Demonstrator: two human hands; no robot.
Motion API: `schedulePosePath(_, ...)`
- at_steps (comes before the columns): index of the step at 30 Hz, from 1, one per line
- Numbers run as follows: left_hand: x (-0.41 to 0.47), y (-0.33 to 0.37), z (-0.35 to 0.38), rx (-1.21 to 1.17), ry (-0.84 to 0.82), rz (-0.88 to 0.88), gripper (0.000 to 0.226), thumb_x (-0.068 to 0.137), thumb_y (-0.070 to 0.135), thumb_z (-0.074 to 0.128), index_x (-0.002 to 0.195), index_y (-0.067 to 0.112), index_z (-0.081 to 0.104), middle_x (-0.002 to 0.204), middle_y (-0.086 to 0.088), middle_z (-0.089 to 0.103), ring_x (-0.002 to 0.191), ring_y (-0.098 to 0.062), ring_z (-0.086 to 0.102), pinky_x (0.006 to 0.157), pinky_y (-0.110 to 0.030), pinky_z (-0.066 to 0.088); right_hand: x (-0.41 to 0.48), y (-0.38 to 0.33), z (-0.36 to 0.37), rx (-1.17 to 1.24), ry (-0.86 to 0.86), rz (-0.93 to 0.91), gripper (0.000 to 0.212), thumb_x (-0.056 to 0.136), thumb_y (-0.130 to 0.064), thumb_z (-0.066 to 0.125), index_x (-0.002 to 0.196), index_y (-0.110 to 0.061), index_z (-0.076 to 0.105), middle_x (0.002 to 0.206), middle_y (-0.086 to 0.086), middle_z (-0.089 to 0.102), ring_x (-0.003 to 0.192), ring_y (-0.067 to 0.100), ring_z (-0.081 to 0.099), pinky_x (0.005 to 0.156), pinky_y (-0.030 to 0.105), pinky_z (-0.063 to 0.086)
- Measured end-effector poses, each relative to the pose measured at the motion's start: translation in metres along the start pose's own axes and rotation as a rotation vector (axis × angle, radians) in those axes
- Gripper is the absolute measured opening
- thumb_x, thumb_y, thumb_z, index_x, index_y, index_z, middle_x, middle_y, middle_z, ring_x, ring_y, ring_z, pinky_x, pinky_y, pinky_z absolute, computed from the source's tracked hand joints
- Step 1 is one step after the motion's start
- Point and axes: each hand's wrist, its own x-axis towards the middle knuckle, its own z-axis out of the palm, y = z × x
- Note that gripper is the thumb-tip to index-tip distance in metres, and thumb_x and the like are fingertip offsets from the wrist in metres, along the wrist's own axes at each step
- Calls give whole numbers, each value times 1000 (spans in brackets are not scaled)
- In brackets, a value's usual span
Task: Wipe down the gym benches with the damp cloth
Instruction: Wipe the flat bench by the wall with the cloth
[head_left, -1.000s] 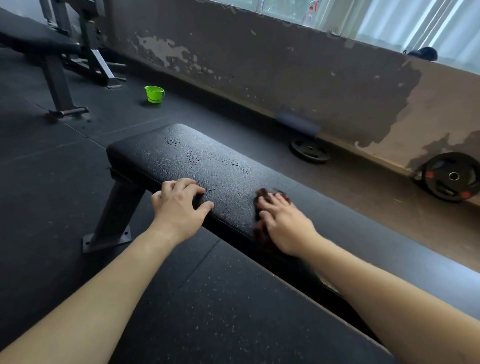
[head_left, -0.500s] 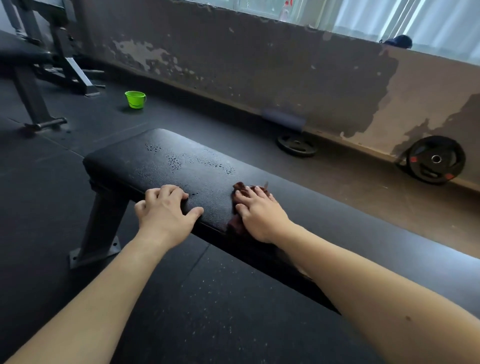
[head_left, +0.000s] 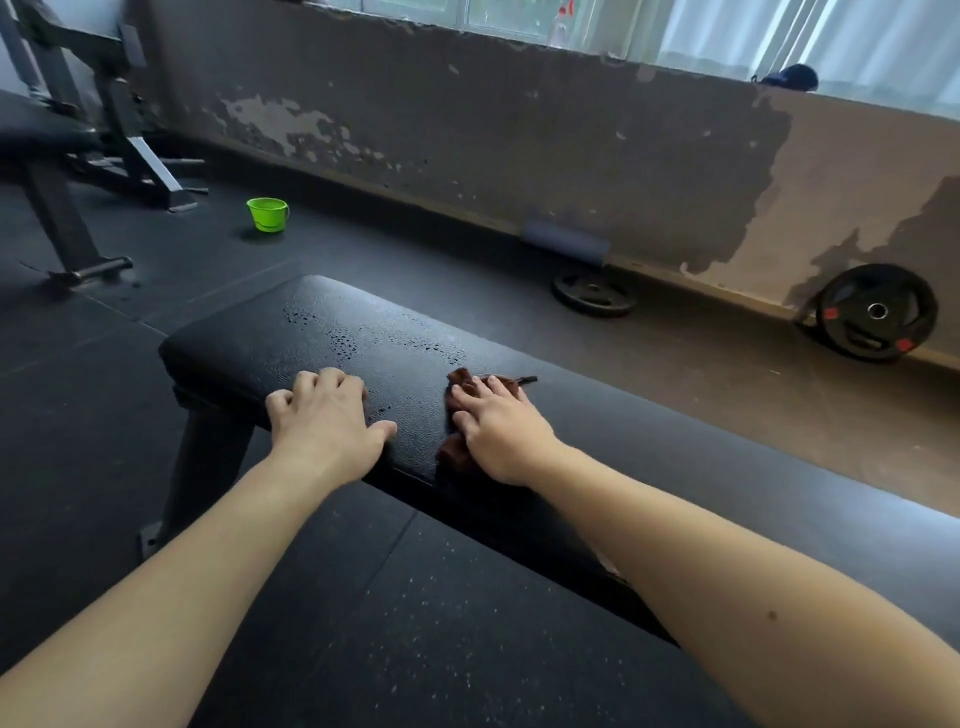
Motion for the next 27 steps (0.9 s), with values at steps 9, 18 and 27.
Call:
schedulePosePath(9,32,-12,-14,112,-216,-5,91,74,89,48,148,35,44,157,1,33,143,-27,24,112,-47,25,30,66,-10,-6,-23,439,56,106,-41,25,160,-30,25,171,13,10,155,46,1,120,67,-1)
schedulePosePath(18,31,-18,-9,88,-280,0,88,84,86,40,157,40,26,164,5,18,148,-25,15,117,-47,21,85,-4,-2,-20,3,184,55,106,-40,28,158,-22,34,169,12,20,156,35,13,126,55,6)
schedulePosePath(27,38,-15,-20,128,-331,14,91,79,88,45,155,39,34,161,2,24,145,-27,20,115,-46,25,66,79,-22,0,-20,412,52,104,-34,27,153,-21,38,165,8,30,149,34,26,121,55,18)
